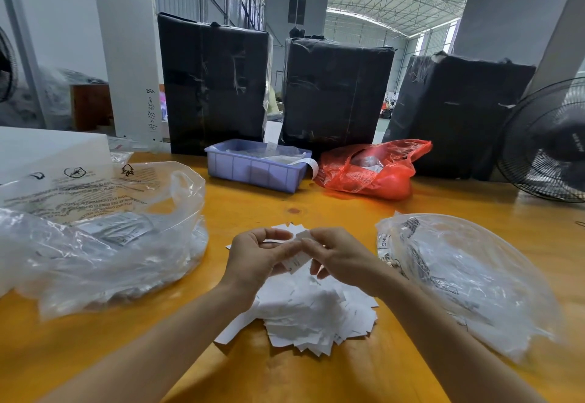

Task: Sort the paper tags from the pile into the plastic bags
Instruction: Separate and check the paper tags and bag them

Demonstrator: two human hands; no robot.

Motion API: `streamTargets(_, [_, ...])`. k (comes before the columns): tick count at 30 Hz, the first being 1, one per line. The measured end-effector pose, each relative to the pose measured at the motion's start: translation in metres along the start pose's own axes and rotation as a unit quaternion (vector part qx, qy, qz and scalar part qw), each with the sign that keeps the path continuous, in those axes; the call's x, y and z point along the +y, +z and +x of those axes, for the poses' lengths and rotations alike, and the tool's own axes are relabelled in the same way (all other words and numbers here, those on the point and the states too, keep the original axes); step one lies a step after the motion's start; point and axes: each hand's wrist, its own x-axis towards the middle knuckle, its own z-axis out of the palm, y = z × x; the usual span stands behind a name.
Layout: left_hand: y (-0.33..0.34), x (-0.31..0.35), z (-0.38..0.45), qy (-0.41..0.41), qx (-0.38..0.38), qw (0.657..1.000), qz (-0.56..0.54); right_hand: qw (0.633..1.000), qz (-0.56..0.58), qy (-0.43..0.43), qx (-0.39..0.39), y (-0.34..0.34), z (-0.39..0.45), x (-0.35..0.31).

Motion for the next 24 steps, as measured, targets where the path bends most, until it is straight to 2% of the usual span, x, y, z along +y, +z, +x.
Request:
streamTargets(3, [0.000,-0.002,0.000,-0.006,0.019,1.000,0.012,0.995,0.015,0.015,-0.099,-0.003,-0.004,-0.002])
streamTargets(6, [0.000,-0.003,0.001,-0.023,0.029,0.999,-0.006,0.991,-0.012,0.006,-0.133,-0.003,-0.005,-0.002])
streamTargets(8, [0.001,-0.002,0.000,-0.028,0.029,0.999,-0.020,0.993,-0.011,-0.015,-0.113,0.002,-0.004,0.000])
streamTargets(11, [0.003,0.000,-0.001,-0.033,0.041,0.998,-0.042,0.997,0.072,-0.021,-0.001,0.008,0.000,0.000])
streamTargets(14, [0.003,0.004,-0.001,-0.043,0.059,0.995,-0.068,0.992,0.065,-0.059,0.086,0.009,0.000,-0.002])
streamTargets(20, [0.002,0.006,-0.001,-0.070,0.080,0.992,-0.067,0.986,0.026,-0.096,0.131,0.011,0.000,-0.002])
streamTargets(24, [0.002,0.009,-0.002,-0.090,0.075,0.991,-0.061,0.984,0.110,-0.056,0.131,0.007,0.001,0.000])
